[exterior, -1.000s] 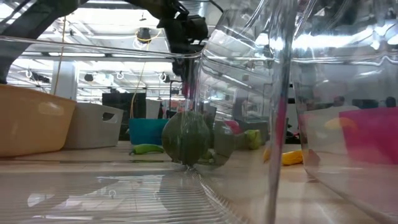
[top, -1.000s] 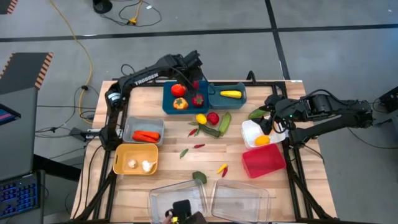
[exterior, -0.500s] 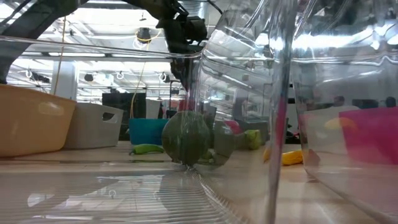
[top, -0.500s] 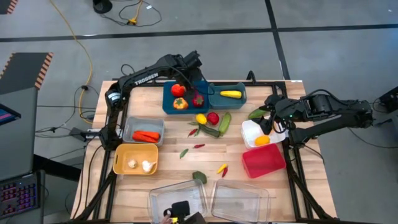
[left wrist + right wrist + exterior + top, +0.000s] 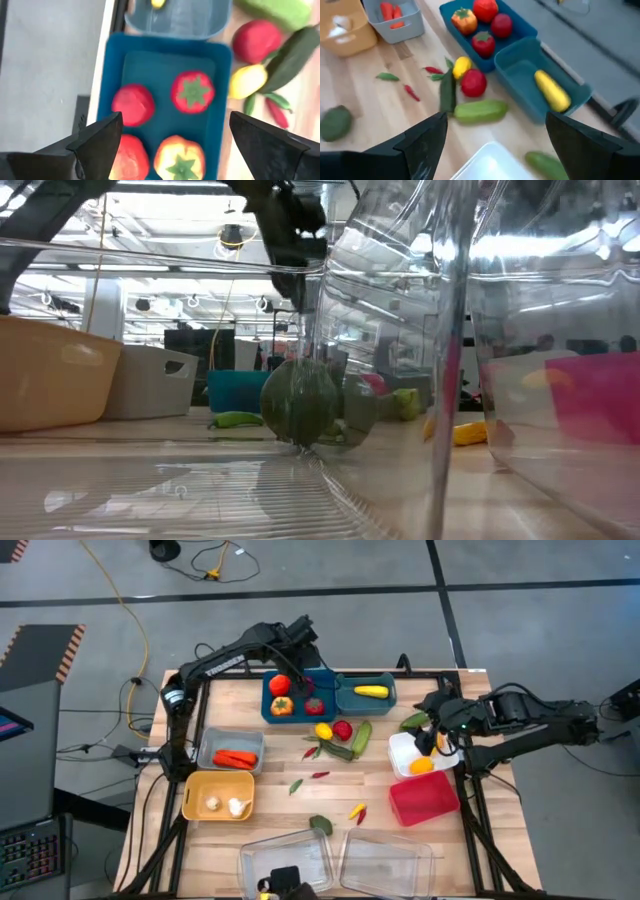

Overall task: Sort produce into baskets
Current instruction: Put the chayote into the pink bin

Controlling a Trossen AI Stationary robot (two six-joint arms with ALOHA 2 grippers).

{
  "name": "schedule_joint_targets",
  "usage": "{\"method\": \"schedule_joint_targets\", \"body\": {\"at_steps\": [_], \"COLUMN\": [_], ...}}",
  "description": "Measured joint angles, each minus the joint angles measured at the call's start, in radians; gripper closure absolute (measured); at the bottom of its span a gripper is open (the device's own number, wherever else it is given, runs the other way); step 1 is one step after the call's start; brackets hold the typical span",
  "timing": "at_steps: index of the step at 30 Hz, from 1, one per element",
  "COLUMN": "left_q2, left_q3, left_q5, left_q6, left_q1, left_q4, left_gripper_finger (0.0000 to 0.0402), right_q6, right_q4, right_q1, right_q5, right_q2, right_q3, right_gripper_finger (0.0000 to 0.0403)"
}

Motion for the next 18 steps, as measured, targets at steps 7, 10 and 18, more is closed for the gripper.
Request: {"method": "schedule_joint_targets", "body": {"at_steps": [7,10,18], "left_q2": [-0.112,-0.148,-0.222], "left_q3": [0.0,0.001,0.0], "left_q5": [0.019,0.019,0.085], "left_q6": [0.086,0.112,0.067], "left_q1": [0.053,0.084,0.162], "left_q4": [0.032,0.04,0.035], "left_gripper_finger": [0.0048,0.0048,0.0048], "right_q6": [-0.307,-0.433,-0.672], "right_q4": [0.151,0.214,0.281], "right_q1": [-0.055,-0.106,-0.283], "right_q5": [0.024,0.023,-0.094], "right_q2": [0.087,0.128,0.214], "right_q3": [0.0,0.0,0.0], "right_gripper_finger": [0.0037,0.0037,0.0037]}}
